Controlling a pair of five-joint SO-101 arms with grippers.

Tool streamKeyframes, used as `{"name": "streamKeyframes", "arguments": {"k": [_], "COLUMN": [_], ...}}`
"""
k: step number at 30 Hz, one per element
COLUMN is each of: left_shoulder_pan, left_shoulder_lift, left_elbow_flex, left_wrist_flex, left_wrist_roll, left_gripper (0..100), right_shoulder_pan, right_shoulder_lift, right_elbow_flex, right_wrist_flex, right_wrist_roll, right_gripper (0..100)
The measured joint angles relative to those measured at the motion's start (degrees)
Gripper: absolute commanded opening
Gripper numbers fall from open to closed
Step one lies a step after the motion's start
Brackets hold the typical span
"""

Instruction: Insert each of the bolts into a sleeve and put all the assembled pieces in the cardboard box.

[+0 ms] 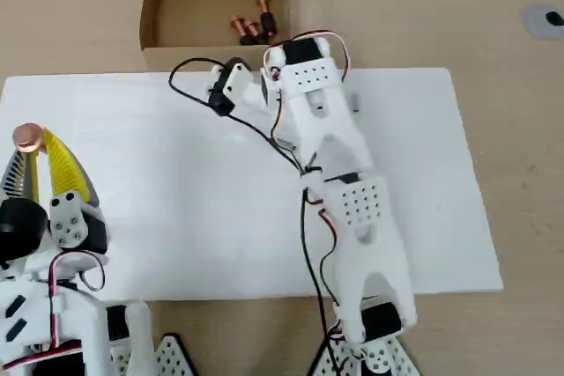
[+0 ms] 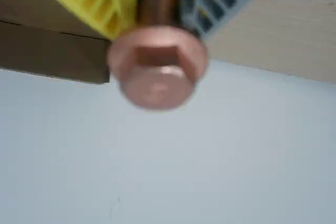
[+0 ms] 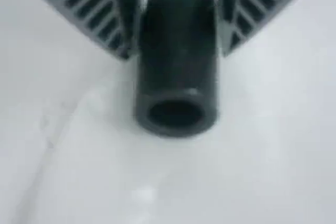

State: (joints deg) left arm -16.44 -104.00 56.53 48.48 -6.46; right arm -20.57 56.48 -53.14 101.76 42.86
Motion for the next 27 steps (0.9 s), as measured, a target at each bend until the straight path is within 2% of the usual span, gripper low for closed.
{"name": "streamKeyframes", "arguments": {"k": [5,10,27], "left_shoulder_pan": [0.0,0.0,0.0], "left_shoulder_lift": [0.0,0.0,0.0], "left_elbow_flex": [-0.09,-0.18,-0.18], "left_wrist_flex": [0.0,0.0,0.0], "left_wrist_roll": [0.0,0.0,0.0], "left_gripper": [0,1,1], "right_shoulder_pan": [-0.18,0.09,-1.67], "right_shoulder_lift": [-1.23,-4.48,-8.18], "right_elbow_flex": [0.0,0.09,7.38], "right_wrist_flex": [0.09,-0.09,-0.97], "right_wrist_roll": [0.79,2.02,2.02], "right_gripper": [18.6,25.6,25.6]}}
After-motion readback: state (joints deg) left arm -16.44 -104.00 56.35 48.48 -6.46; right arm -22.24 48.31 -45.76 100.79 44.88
